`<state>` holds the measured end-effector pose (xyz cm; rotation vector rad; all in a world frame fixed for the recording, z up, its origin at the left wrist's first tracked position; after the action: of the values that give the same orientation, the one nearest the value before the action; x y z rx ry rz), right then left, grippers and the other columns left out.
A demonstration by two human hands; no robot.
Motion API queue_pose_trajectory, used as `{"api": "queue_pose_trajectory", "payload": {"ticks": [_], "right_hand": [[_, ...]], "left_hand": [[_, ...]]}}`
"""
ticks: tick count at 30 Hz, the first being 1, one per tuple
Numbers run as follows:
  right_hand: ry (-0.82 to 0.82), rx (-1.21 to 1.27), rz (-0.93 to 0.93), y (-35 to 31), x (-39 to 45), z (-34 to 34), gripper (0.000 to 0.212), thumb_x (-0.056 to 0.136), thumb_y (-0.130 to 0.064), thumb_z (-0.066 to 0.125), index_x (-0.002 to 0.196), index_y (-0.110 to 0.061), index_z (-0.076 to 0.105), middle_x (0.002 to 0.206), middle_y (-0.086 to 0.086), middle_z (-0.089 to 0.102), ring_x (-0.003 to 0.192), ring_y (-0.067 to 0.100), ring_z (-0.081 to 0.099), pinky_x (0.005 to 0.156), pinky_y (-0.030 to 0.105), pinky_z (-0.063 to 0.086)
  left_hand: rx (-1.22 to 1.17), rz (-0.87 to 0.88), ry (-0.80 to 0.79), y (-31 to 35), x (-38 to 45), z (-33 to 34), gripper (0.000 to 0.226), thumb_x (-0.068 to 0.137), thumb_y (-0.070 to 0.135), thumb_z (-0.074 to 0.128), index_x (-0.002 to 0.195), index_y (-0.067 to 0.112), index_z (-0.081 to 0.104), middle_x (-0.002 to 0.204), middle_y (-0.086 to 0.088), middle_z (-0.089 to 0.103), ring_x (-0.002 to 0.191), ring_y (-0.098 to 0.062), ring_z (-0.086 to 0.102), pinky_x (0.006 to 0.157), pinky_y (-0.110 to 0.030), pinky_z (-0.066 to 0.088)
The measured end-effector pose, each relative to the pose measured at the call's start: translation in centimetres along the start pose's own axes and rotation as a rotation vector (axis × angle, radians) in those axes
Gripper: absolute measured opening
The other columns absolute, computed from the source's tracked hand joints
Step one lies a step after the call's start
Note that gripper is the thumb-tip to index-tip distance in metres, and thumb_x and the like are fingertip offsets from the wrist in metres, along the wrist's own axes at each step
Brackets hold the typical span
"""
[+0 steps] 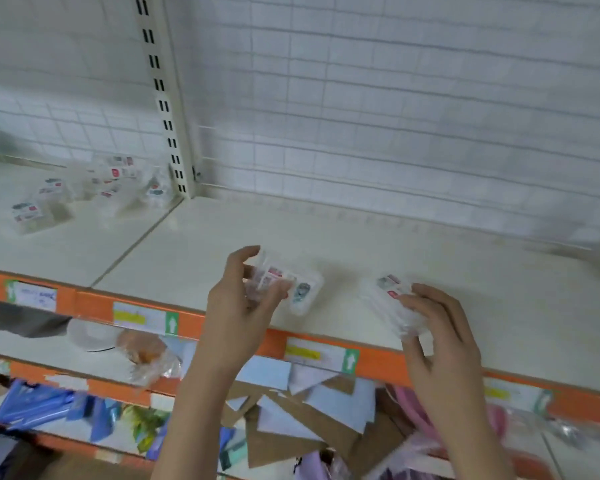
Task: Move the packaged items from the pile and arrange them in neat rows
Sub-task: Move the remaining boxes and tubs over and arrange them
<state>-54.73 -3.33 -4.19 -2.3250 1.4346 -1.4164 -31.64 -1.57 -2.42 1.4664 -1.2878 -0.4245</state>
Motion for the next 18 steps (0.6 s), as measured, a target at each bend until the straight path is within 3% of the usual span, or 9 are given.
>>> {"api": "queue_pose_trajectory", "payload": {"ticks": [4,7,11,14,18], "right_hand": [[0.027,-0.008,0.046,3.2,-1.5,-3.9,0.035,0.078,-0.016,0.04,0.107,-0.013,0.06,0.114,0.003,0.051,0.106,0.0,0.044,0.094,0.003,0.029],[0.063,-0.014,0.056,5.0,-1.7,-5.4,0.034,0.077,-0.016,0.043,0.107,-0.014,0.06,0.111,0.004,0.052,0.103,0.001,0.044,0.093,0.005,0.031],[0.076,-0.028,0.08,7.0,-1.2,-6.0,0.035,0.078,-0.019,0.046,0.11,-0.015,0.061,0.109,0.008,0.054,0.1,0.011,0.049,0.092,0.011,0.035],[0.055,-0.058,0.091,8.2,-0.7,-6.5,0.038,0.078,-0.021,0.045,0.114,-0.021,0.059,0.108,0.004,0.052,0.096,0.011,0.05,0.085,0.012,0.037],[0.071,-0.08,0.102,9.5,-0.1,-8.0,0.039,0.078,-0.021,0.044,0.112,-0.015,0.062,0.106,0.005,0.051,0.094,0.0,0.046,0.08,0.0,0.033]], "left_hand": [[0.009,0.13,-0.06,2.5,-2.1,4.8,0.044,0.087,0.019,0.06,0.112,0.048,0.038,0.085,-0.001,0.062,0.054,-0.016,0.054,0.049,-0.011,0.039],[0.084,0.208,-0.082,3.3,-2.2,7.1,0.038,0.092,0.017,0.052,0.118,0.042,0.043,0.093,-0.001,0.056,0.072,-0.008,0.056,0.059,-0.008,0.04],[0.056,0.203,-0.13,4.5,-1.3,9.5,0.041,0.095,0.012,0.041,0.121,0.044,0.038,0.095,0.009,0.043,0.084,0.01,0.05,0.068,0.0,0.037],[0.029,0.173,-0.171,4.9,-0.4,11.4,0.045,0.096,0.008,0.038,0.127,0.04,0.038,0.095,0.007,0.039,0.084,0.008,0.048,0.072,0.002,0.036],[0.005,0.111,-0.227,6.0,0.2,14.0,0.049,0.092,0.018,0.05,0.138,0.029,0.035,0.097,0.009,0.039,0.085,0.014,0.046,0.074,0.004,0.033]]}}
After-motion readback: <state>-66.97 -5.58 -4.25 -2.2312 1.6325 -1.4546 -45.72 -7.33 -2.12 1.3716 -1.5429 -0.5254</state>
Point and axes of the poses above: each hand's wrist, its own x-axis towards the middle knuckle, its own z-axis out of the palm, y = z × x, the point moved 1 cm from there along x, towards the middle knuckle
